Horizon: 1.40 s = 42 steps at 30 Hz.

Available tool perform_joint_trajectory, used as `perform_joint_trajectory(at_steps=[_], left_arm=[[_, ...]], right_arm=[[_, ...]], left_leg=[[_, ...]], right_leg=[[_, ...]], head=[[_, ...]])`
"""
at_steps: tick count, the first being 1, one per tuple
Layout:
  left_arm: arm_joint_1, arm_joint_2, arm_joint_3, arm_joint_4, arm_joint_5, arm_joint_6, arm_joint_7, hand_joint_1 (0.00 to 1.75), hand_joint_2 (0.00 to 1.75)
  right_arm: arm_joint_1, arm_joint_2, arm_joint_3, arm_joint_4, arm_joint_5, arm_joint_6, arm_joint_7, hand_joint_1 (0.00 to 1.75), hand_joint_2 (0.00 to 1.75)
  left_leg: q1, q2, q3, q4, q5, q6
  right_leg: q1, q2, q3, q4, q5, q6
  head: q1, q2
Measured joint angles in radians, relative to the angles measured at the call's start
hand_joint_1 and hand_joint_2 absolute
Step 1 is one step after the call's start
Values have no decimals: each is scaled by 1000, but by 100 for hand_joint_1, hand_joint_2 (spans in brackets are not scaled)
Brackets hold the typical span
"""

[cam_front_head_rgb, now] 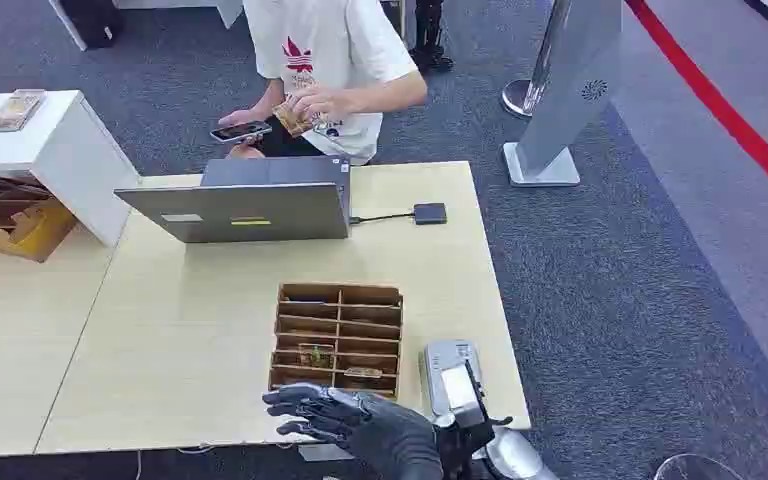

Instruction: Pass the card to the sensor for recognition and then transmit it.

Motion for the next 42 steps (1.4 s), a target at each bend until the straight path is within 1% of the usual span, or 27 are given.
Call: perform_joint_trajectory(at_steps=[4,5,7,8,12,15,16,19,21,23,25,27,30,33,36,40,42], left_arm=[[0,0,0,0,5,3,0,0,0],[1,0,0,0,8,3,0,0,0],[1,-1,0,0,17,8,2,0,0],[3,-1,0,2,23,12,3,0,0],[10,-3,0,2,40,20,2,0,0],[12,-7,0,3,48,27,2,0,0],[12,-8,0,3,48,28,2,0,0],[12,-10,0,3,51,31,2,0,0],[12,-11,0,3,53,32,2,0,0],[12,-11,0,3,53,32,2,0,0],[11,-11,0,3,52,33,2,0,0],[11,-11,0,3,48,33,4,0,0],[11,-11,-4,3,35,32,14,0,0],[7,-10,-20,3,17,26,23,0,0],[5,-6,-35,3,-1,21,32,0,0],[1,0,-58,3,-19,12,35,0,0],[-2,2,-71,3,-28,8,40,0,0]], right_arm=[[0,-1,-3,-3,60,-51,6,0,175],[0,-2,-5,-6,92,-78,9,0,175],[-3,-2,-8,-13,175,-156,11,0,175],[-7,-2,-8,-18,223,-207,13,0,175],[-35,2,-9,-53,366,-363,14,0,175],[-59,12,-10,-83,525,-486,8,0,175],[-67,15,-10,-90,544,-501,8,0,175],[-78,23,-11,-108,570,-518,9,0,175],[-80,26,-11,-116,629,-559,5,0,175],[-86,32,-11,-127,744,-646,-2,0,175],[-97,47,-10,-146,896,-760,7,0,175],[-109,61,-8,-161,1010,-836,17,0,175],[-135,80,4,-166,1217,-978,49,0,175],[-178,98,18,-148,1393,-1077,92,0,175],[-227,116,26,-104,1504,-1128,122,0,175],[-287,135,29,-25,1598,-1157,146,0,175],[-313,142,30,18,1646,-1160,159,0,175]], left_leg=[[0,0,0,0,0,0],[0,0,0,0,0,0],[0,0,0,0,0,0],[0,0,0,0,0,0],[0,0,0,0,0,0],[0,0,0,0,0,0],[0,0,0,0,0,0],[0,0,0,0,0,0],[0,0,0,0,0,0],[0,0,0,0,0,0],[0,0,0,0,0,0],[0,0,0,0,0,0],[0,0,0,0,0,0],[0,0,0,0,0,0],[0,0,0,0,0,0],[0,0,0,0,1,0],[0,0,0,0,1,0]], right_leg=[[0,0,0,0,0,0],[0,0,0,0,0,0],[0,0,0,0,0,0],[0,0,0,0,0,0],[0,0,0,0,0,0],[0,0,0,0,0,0],[0,0,0,0,0,0],[0,0,0,0,0,0],[0,0,0,0,0,0],[0,0,0,0,0,0],[0,0,0,0,0,0],[0,0,0,0,0,0],[0,0,0,0,0,0],[0,0,0,0,0,0],[0,0,0,0,0,0],[0,0,0,0,0,0],[0,0,0,0,0,0]], head=[[0,0],[0,0],[0,0],[0,0],[0,0],[0,0],[0,0],[0,0],[0,0],[0,0],[0,0],[0,0],[0,0],[0,0],[0,0],[0,0],[0,0]])
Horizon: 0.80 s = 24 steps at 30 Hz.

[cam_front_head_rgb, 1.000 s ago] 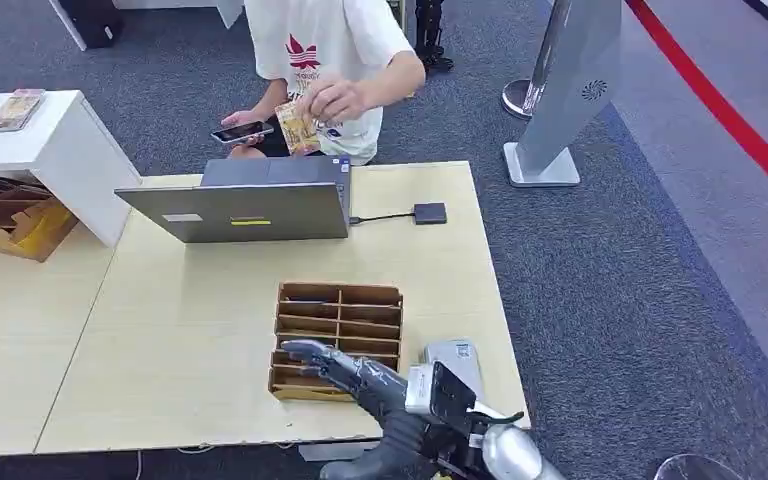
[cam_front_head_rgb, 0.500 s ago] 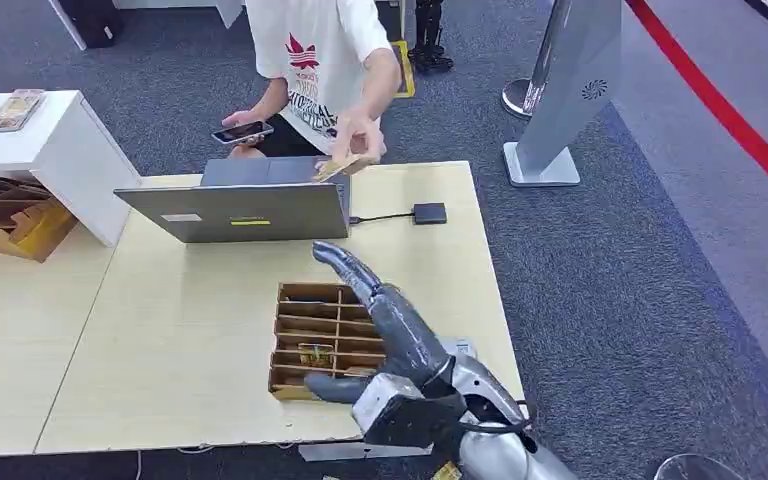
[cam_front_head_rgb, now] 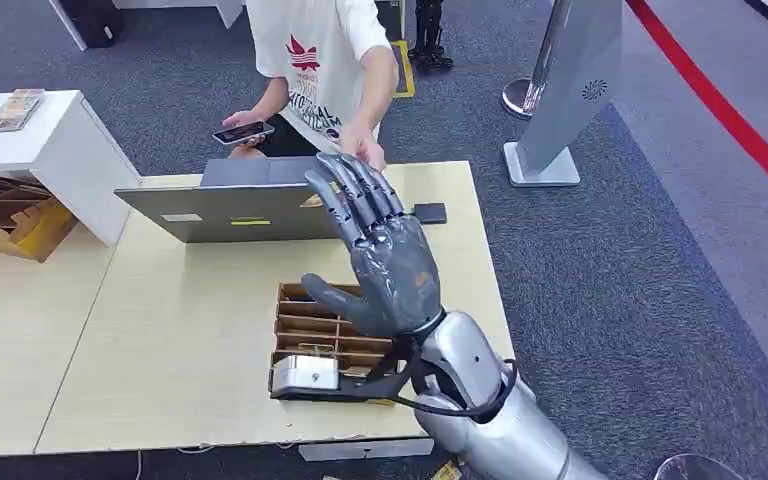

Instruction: Pass the card to the sensor for recognition and then transmit it.

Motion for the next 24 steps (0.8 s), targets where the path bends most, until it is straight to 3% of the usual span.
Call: perform_joint_trajectory(at_steps=[18,19,20,21,24], left_arm=[[-10,19,-60,0,-42,-21,13,0,0],[-11,21,-61,0,-42,-22,13,0,0],[-11,21,-62,0,-43,-23,14,0,0],[-11,22,-63,0,-43,-23,14,0,0],[-12,22,-66,0,-44,-24,15,0,0]], right_arm=[[-221,23,31,355,175,30,64,0,175],[-228,23,31,365,177,34,65,14,175],[-236,24,32,377,179,36,65,119,175],[-242,26,33,386,179,38,65,175,175],[-252,29,35,408,178,43,65,175,175]], left_leg=[[0,0,0,0,0,0],[0,0,0,0,0,0],[0,0,0,0,0,0],[0,0,0,0,0,0],[0,0,0,0,0,0]], right_leg=[[0,0,0,0,0,0],[0,0,0,0,0,0],[0,0,0,0,0,0],[0,0,0,0,0,0],[0,0,0,0,0,0]], head=[[0,0],[0,0],[0,0],[0,0],[0,0]])
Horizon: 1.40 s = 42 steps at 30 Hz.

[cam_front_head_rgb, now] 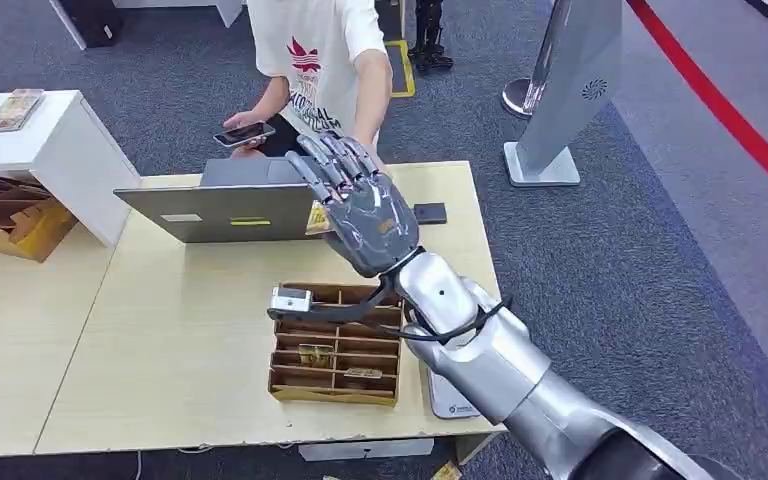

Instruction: Pass the card to the sensor for recognition and then transmit it.

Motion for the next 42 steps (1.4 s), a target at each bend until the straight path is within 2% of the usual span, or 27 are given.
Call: perform_joint_trajectory(at_steps=[23,27,30,32,34,37,40,42], left_arm=[[-2,1,-11,0,5,3,0,0,0],[-2,1,-11,0,12,9,0,0,0],[2,0,-11,0,31,15,0,0,0],[5,-1,-10,0,52,22,-2,0,0],[9,-3,-7,0,67,29,-5,0,0],[15,-8,6,0,95,37,-11,0,0],[21,-11,21,1,117,45,-13,0,0],[24,-12,26,1,127,48,-14,0,0]], right_arm=[[-2,3,4,81,-33,-1,3,175,175],[14,3,-5,87,-91,0,-11,175,175],[58,13,-40,52,-282,71,-53,175,175],[107,31,-77,-10,-482,165,-71,175,175],[152,48,-107,-73,-628,236,-72,175,175],[220,72,-159,-176,-965,366,-72,175,175],[276,76,-201,-262,-1251,427,-66,175,175],[306,76,-221,-304,-1393,444,-63,175,175]], left_leg=[[0,0,0,0,0,0],[0,0,0,0,0,0],[0,0,0,0,0,0],[0,0,0,0,0,0],[0,0,0,0,0,0],[0,0,-1,0,-1,0],[0,0,-1,0,-1,0],[0,0,-1,0,-1,0]], right_leg=[[0,0,0,0,0,0],[0,0,0,0,0,0],[0,0,0,0,0,0],[0,0,0,0,0,0],[0,0,-1,0,0,0],[0,0,-1,0,-1,0],[0,0,-1,0,-1,0],[0,0,-1,0,-1,0]], head=[[0,0],[0,0],[0,0],[1,0],[0,0],[0,0],[0,0],[0,0]])
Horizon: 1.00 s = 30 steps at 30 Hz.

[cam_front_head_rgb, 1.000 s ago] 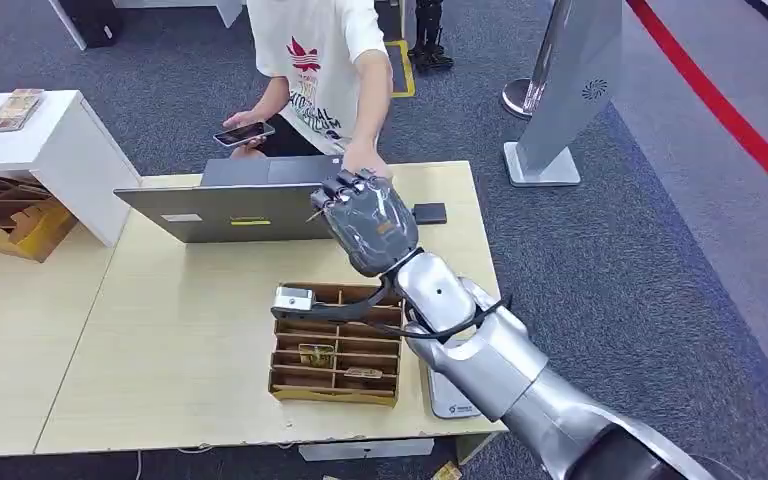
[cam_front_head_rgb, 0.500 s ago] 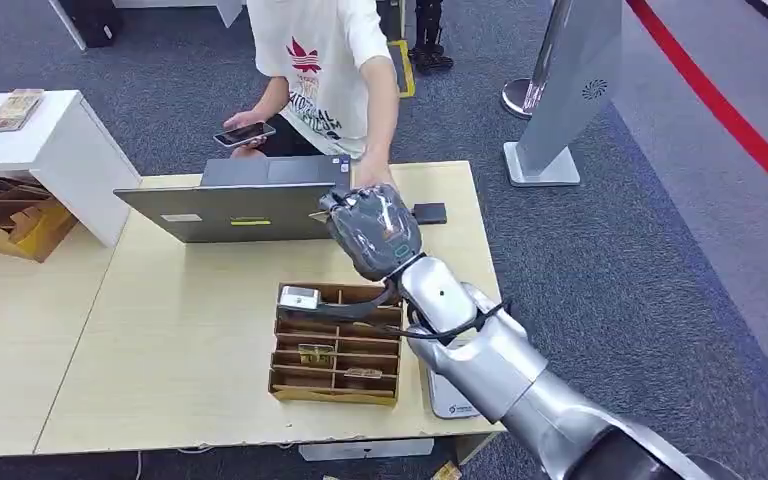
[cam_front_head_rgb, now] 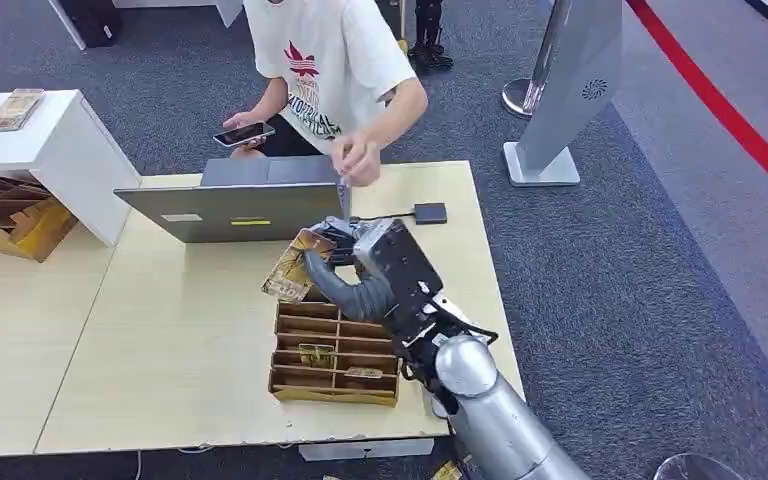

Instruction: Pass the card to the sensor for recognition and then transmit it.

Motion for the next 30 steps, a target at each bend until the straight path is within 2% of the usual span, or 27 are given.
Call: perform_joint_trajectory(at_steps=[3,10,14,20,24,30], left_arm=[[2,-3,12,0,9,1,0,0,0],[3,-3,21,6,28,1,-8,0,0],[9,-7,37,6,47,-1,-18,0,0],[16,-8,49,8,68,-4,-24,0,0],[22,-10,63,14,86,-3,-30,0,0],[24,-13,72,23,112,0,-39,0,0]], right_arm=[[31,-7,-19,-44,-95,11,4,175,175],[58,-34,-37,-86,-130,23,5,175,175],[80,-112,-50,-90,-136,64,2,175,175],[107,-203,-64,-91,-112,80,7,175,175],[176,-268,-116,-112,-113,92,5,175,175],[281,-332,-188,-163,-91,85,3,175,175]], left_leg=[[0,0,0,0,0,0],[0,0,1,0,0,0],[0,0,0,0,0,0],[0,-1,0,0,0,0],[0,-1,0,0,0,0],[0,-2,0,0,-1,0]], right_leg=[[0,0,0,0,0,0],[0,0,0,0,0,0],[0,0,0,0,0,0],[0,-2,1,-1,0,0],[0,-2,1,-1,0,0],[0,-3,1,-1,-1,1]], head=[[0,0],[0,0],[0,0],[0,0],[0,0],[0,0]])
